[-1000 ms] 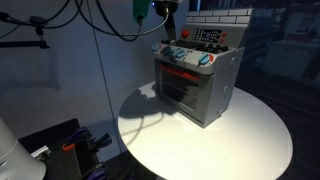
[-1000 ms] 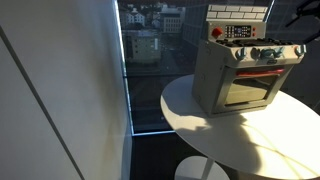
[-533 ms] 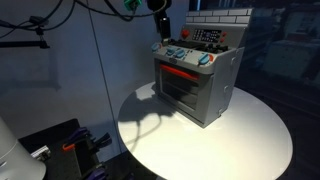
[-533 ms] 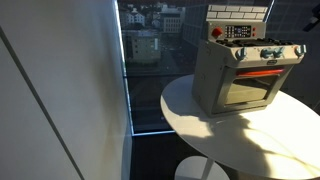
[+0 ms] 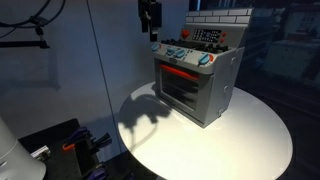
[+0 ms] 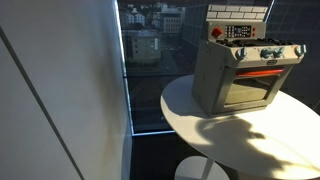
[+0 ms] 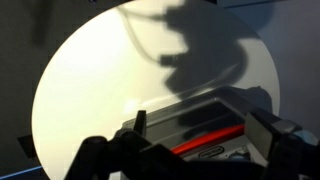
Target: Turn the second blue knob from the right to the right
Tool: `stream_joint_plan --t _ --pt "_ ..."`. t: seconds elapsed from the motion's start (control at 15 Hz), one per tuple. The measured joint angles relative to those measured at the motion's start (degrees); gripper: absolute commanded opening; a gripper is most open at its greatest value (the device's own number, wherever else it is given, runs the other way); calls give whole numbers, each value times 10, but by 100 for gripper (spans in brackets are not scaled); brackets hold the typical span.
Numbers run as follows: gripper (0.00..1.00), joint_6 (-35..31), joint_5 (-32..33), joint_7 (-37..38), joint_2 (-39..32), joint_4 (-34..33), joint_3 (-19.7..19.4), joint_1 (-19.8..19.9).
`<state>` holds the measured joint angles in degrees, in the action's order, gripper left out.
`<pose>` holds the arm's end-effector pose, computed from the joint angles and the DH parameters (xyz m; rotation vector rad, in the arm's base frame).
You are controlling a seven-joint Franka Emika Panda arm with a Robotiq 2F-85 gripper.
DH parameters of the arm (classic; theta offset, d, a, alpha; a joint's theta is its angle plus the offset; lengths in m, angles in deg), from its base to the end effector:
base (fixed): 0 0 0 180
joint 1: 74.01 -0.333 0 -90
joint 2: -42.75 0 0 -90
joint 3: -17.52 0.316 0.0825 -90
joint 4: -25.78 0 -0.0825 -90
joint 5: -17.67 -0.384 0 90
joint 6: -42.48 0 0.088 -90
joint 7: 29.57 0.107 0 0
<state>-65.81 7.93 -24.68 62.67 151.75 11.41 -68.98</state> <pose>0.4475 -0.0796 0.5284 -2.9056 0.4758 -0.0686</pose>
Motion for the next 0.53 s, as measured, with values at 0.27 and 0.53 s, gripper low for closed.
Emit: stream_joint_plan --t 0.27,0.53 --pt "100 98 48 -29 8 -34 0 0" --pt "100 161 88 -41 15 -68 1 0"
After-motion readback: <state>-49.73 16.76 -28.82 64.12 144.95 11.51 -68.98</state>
